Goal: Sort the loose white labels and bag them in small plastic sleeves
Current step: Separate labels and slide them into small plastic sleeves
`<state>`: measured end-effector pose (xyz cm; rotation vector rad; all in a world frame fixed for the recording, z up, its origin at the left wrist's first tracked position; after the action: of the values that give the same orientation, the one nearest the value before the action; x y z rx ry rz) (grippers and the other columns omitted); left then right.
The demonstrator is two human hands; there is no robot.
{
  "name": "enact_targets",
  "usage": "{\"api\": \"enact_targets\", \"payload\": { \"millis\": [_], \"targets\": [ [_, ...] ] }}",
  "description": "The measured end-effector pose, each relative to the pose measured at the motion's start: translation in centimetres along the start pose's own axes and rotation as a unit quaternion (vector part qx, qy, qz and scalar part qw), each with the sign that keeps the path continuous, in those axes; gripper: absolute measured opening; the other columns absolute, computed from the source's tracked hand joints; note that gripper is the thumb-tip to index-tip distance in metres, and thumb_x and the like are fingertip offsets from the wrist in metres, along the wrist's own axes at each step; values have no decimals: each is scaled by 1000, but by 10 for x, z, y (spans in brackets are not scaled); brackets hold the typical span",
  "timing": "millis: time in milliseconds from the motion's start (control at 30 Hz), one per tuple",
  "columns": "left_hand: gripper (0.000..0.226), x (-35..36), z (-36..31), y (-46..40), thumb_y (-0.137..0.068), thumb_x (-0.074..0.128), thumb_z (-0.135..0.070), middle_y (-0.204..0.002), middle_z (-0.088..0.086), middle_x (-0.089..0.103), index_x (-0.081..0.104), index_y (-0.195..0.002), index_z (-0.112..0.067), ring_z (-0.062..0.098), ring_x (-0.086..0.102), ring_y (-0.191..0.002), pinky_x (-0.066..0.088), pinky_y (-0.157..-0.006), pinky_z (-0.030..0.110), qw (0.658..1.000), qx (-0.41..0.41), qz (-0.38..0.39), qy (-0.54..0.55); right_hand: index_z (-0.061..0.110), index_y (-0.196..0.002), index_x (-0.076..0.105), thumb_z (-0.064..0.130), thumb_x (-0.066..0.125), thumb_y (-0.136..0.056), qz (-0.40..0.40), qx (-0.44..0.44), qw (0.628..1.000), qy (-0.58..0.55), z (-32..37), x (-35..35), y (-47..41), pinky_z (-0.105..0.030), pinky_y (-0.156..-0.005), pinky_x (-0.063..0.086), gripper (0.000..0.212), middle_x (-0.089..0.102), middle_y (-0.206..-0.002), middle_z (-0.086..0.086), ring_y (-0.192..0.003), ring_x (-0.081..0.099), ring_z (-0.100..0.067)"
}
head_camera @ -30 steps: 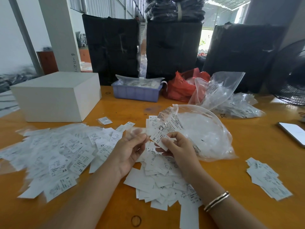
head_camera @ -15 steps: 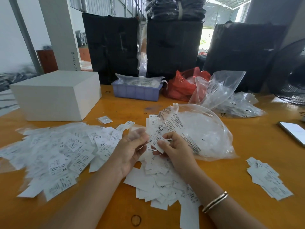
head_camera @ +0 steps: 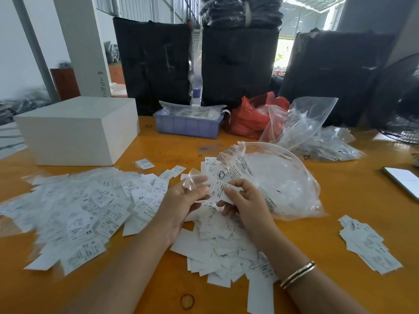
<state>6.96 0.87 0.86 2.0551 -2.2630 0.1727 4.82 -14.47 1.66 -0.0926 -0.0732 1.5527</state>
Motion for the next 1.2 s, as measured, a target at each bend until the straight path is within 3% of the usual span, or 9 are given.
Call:
{"api": "enact_targets", "payload": {
  "millis": [167, 333, 533, 667, 800, 933, 1033, 1200],
  "targets": [
    [22, 0, 0, 0, -82, 72, -16, -94, -13, 73, 69, -98, -32, 2, 69, -82, 47, -70, 24, 999, 14, -7, -47, 17, -99, 56, 23, 54, -95, 1, -14, 1000, 6, 0, 1, 0, -22, -52, 48, 7, 73, -75, -6, -56, 64, -12],
    [26, 1, -2, 0, -83, 71, -17, -93, -17, 72, 65, -104, -30, 5, 70, -85, 46, -73, 25, 998, 17, 18, -56, 18, -98, 56, 21, 53, -96, -20, -31, 999, -7, 1, -4, 0, -22, -52, 49, 5, 72, -75, -5, -56, 63, -12],
    [25, 2, 1, 1, -79, 75, -27, -92, -27, 69, 65, -96, -42, -2, 64, -87, 45, -70, 22, 995, -2, 20, -95, 21, -96, 57, 24, 54, -95, -25, -61, 997, 38, 4, -2, 1, -26, -55, 48, 3, 72, -74, -2, -58, 62, -11],
    [19, -3, 4, -2, -80, 73, -22, -91, -17, 72, 69, -93, -36, 6, 63, -91, 44, -67, 24, 998, -7, 0, -58, 22, -94, 58, 21, 57, -93, 9, -70, 993, 95, 4, 5, 0, -17, -45, 41, 1, 64, -58, 8, -54, 56, -10],
    [23, -3, 4, -3, -79, 74, -18, -92, -12, 73, 68, -96, -32, 4, 67, -86, 48, -62, 17, 998, -1, 6, -60, 26, -92, 59, 25, 58, -92, 21, -74, 988, 134, 3, 6, 1, -17, -47, 41, 2, 63, -59, 11, -54, 55, -5],
    [29, 0, 4, -3, -82, 71, -11, -93, -10, 73, 65, -104, -30, 4, 69, -85, 52, -62, 16, 998, -3, 31, -54, 24, -92, 59, 21, 56, -94, -14, -72, 994, 85, 5, 0, 1, -15, -48, 44, 5, 65, -64, 13, -60, 62, -2],
    [27, -1, 4, -3, -83, 70, -14, -93, -12, 73, 64, -104, -30, 3, 69, -86, 49, -68, 20, 998, 5, 24, -59, 21, -92, 58, 18, 55, -94, -41, -84, 994, 53, 8, -5, 1, -18, -50, 47, 6, 67, -65, 6, -54, 58, -5],
    [24, 0, 2, -4, -82, 71, -22, -93, -14, 73, 64, -102, -32, 2, 69, -85, 46, -70, 22, 998, 8, 20, -65, 24, -91, 56, 18, 57, -93, -66, -122, 988, 64, 11, -6, 2, -13, -46, 40, 7, 58, -52, 7, -48, 53, -4]
  ]
}}
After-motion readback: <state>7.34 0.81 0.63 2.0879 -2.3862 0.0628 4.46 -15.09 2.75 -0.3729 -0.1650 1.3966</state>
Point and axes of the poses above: each hand's wrist, its own y-axis away from the middle knuckle, its own x-axis out of the palm, z = x × y, the point moved 6 cm from there along -y, towards the middle knuckle
